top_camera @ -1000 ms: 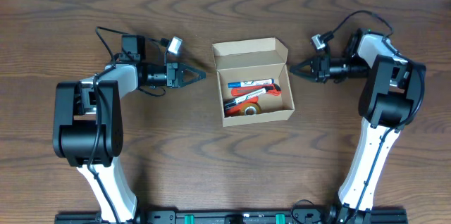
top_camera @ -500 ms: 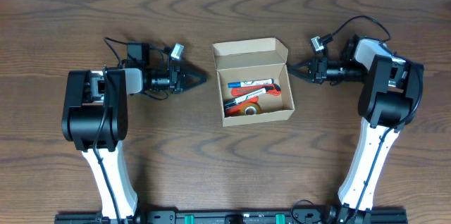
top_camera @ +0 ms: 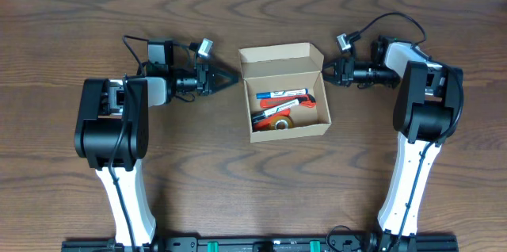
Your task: Pack container
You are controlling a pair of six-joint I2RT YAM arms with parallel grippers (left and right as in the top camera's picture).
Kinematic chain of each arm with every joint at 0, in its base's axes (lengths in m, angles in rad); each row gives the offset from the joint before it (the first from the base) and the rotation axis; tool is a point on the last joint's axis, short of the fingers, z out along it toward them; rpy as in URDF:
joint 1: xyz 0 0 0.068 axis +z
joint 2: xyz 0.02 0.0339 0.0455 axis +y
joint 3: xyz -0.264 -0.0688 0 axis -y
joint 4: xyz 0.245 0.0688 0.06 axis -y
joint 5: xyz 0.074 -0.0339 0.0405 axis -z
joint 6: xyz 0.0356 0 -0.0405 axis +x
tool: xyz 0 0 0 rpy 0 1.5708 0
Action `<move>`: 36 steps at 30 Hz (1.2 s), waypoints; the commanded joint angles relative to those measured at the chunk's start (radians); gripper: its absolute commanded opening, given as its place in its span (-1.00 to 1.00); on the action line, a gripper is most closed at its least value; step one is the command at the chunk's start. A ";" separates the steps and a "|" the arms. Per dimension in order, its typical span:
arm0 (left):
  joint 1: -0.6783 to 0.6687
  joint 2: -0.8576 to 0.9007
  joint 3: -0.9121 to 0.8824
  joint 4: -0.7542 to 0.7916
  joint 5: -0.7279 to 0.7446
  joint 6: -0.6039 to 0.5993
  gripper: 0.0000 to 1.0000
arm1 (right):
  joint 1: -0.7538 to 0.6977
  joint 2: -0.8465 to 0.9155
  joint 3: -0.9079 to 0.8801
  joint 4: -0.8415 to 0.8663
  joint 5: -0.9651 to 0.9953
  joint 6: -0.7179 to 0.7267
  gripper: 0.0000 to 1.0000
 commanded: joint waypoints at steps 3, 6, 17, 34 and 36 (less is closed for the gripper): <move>0.002 0.001 0.002 0.011 -0.038 -0.076 -0.88 | 0.006 0.009 -0.001 0.023 -0.034 0.077 -0.98; 0.002 0.001 0.002 0.011 -0.049 -0.077 -0.88 | 0.006 0.009 -0.001 0.053 -0.034 0.101 -0.97; -0.007 0.080 0.034 0.037 -0.047 -0.138 -0.88 | 0.007 0.009 -0.001 0.155 -0.042 0.211 -0.98; -0.053 0.148 0.219 0.143 0.024 -0.289 -0.88 | 0.028 0.005 0.003 0.155 -0.041 0.203 -0.97; -0.053 0.148 0.220 0.158 0.039 -0.301 -0.88 | 0.033 -0.002 0.003 0.151 -0.039 0.203 -0.97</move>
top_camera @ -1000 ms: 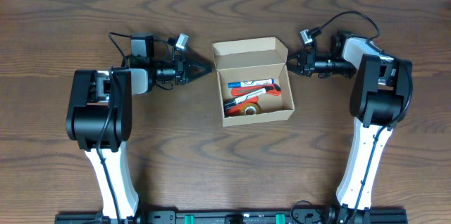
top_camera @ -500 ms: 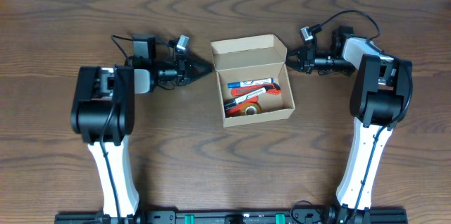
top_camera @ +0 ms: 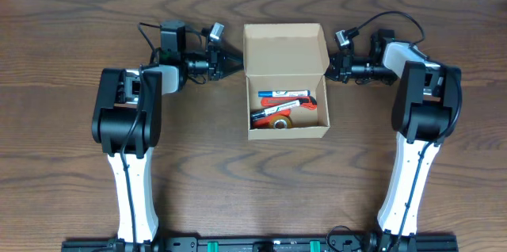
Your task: Pack container
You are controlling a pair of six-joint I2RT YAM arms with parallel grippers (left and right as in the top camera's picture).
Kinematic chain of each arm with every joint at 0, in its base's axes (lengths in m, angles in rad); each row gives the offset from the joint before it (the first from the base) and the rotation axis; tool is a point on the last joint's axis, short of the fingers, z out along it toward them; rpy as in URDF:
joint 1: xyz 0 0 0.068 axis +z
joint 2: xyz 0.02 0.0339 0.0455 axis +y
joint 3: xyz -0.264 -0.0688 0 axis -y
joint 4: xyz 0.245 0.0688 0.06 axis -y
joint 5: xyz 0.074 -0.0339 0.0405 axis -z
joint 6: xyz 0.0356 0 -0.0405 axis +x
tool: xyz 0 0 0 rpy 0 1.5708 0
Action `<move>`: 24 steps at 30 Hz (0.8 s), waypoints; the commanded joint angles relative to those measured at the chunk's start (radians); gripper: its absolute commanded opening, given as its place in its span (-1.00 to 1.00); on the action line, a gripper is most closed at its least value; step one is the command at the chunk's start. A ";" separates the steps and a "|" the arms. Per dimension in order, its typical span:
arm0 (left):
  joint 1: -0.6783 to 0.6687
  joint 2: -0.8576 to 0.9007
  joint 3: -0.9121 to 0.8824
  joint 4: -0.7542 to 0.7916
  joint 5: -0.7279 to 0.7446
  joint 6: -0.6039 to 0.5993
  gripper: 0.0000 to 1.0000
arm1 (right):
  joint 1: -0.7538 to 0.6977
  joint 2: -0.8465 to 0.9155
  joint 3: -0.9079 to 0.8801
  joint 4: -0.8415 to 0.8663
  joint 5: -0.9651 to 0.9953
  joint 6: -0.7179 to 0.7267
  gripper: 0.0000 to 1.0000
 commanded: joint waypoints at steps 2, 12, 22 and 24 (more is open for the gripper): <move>0.003 0.011 0.018 0.027 0.060 -0.033 -0.88 | 0.021 -0.016 0.003 -0.014 -0.016 0.002 -0.97; 0.003 0.002 0.018 0.054 0.108 -0.040 -0.88 | 0.030 -0.186 0.006 -0.127 0.264 -0.013 -0.98; -0.001 -0.053 0.017 0.079 0.111 -0.054 -0.88 | 0.027 -0.293 0.006 -0.188 0.335 -0.040 -0.98; -0.001 -0.069 0.017 0.079 0.111 -0.055 -0.88 | 0.027 -0.293 0.006 -0.210 0.337 -0.058 -0.98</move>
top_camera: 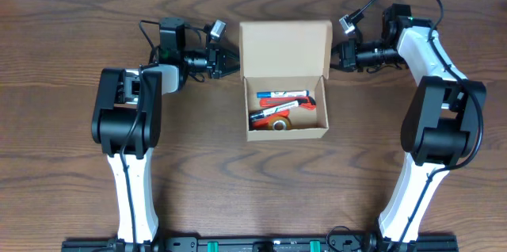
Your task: Pack container
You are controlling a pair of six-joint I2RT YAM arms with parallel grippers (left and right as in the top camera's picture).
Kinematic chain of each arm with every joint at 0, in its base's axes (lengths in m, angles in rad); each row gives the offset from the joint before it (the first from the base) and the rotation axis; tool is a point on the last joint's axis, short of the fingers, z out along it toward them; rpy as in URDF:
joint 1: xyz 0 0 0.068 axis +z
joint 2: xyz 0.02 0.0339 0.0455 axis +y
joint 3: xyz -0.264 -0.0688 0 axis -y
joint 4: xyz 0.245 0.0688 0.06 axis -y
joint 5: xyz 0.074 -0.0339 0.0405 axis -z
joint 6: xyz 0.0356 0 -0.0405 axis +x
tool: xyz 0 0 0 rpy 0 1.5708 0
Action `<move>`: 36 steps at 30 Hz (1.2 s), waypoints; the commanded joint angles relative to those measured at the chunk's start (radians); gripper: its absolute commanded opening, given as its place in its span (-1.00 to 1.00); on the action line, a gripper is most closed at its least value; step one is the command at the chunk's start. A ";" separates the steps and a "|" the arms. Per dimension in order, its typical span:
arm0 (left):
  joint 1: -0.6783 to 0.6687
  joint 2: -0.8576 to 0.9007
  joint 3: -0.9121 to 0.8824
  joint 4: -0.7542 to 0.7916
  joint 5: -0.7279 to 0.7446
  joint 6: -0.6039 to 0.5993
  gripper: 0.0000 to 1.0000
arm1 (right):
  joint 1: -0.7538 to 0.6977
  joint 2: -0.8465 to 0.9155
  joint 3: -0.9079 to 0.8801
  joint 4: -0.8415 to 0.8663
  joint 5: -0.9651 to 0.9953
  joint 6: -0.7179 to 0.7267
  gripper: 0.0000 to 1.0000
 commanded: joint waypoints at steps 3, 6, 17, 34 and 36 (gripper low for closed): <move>-0.003 -0.083 0.016 0.006 0.025 -0.003 -0.88 | 0.009 -0.018 0.005 -0.058 0.023 -0.079 -0.98; -0.005 -0.111 0.016 0.003 0.025 -0.002 -0.88 | 0.011 -0.018 0.005 -0.074 0.031 -0.085 -0.97; -0.027 -0.140 0.014 0.003 0.035 -0.010 -0.88 | 0.013 -0.083 0.007 -0.103 0.114 -0.092 -0.98; -0.057 -0.271 -0.046 0.004 0.035 0.026 -0.88 | 0.014 -0.156 0.009 -0.197 0.186 -0.119 -0.97; -0.053 -0.307 -0.068 0.004 0.035 0.036 -0.88 | 0.014 -0.158 0.011 -0.206 0.198 -0.119 -0.97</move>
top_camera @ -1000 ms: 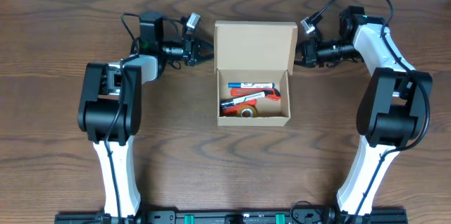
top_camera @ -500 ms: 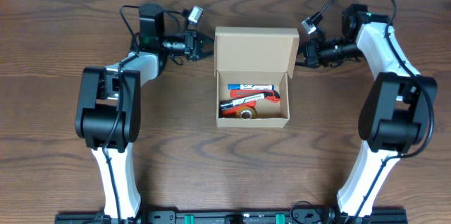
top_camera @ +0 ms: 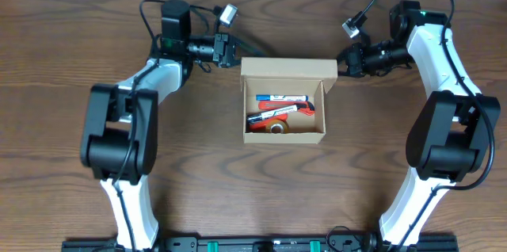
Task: Pack container
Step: 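Fold the lid down over the box with both grippers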
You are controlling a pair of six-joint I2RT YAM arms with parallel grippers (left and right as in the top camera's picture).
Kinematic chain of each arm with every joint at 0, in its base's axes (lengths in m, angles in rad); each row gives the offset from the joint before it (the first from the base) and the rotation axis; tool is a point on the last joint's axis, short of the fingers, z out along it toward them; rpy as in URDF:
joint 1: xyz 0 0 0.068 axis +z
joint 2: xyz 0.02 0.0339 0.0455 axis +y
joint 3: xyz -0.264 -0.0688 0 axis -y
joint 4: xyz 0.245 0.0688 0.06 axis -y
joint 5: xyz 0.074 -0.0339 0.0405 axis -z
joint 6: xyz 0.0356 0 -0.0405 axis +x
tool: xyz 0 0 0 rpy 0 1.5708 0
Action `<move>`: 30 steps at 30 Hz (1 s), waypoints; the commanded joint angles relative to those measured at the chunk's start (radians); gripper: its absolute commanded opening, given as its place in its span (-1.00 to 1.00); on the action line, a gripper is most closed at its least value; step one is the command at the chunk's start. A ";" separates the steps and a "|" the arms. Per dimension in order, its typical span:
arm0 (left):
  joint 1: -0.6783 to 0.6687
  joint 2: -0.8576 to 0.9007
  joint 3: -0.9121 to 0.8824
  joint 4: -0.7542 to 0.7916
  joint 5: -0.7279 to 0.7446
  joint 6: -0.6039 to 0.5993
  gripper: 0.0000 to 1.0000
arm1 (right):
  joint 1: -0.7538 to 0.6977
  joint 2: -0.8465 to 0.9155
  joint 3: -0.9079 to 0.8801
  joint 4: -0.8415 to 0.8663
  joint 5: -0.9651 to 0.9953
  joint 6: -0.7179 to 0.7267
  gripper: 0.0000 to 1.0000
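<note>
An open cardboard box [top_camera: 283, 135] sits mid-table in the overhead view. Inside lie a blue marker [top_camera: 283, 93], a red marker [top_camera: 277, 109] and a roll of tape [top_camera: 276, 127]. Its lid [top_camera: 289, 68] stands up along the back edge and shows only as a narrow band. My left gripper [top_camera: 236, 49] is behind the lid's left corner, fingers together with nothing in them. My right gripper [top_camera: 341, 63] touches the lid's right corner, fingers together.
The dark wooden table [top_camera: 63, 125] spreads around the box. Cables loop off both wrists near the far edge. The arm bases stand at the near edge on either side.
The lid has tipped from leaning back with its whole face showing to standing nearly upright. Both grippers now sit further back and higher, at the lid's rear corners.
The lid first lay folded back and low, with a gripper on each side of the box. It then stood raised with its full inner face showing, the grippers at its side edges. Now it stands upright over the box's back edge.
</note>
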 commanded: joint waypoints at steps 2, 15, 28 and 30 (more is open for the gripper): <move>0.013 -0.103 -0.053 0.005 0.013 0.043 -0.89 | 0.016 -0.036 0.017 -0.023 0.029 -0.032 -0.98; 0.016 -0.327 -0.355 0.001 -0.038 0.133 -0.89 | 0.077 -0.223 0.028 -0.102 0.168 -0.021 -0.97; 0.046 -0.447 -0.324 0.721 0.017 -0.227 0.91 | 0.286 -0.501 0.028 -0.023 0.286 -0.209 -0.38; 0.080 -0.456 -0.267 0.881 0.017 -0.342 0.91 | 0.318 -0.523 0.028 -0.023 0.286 -0.213 0.09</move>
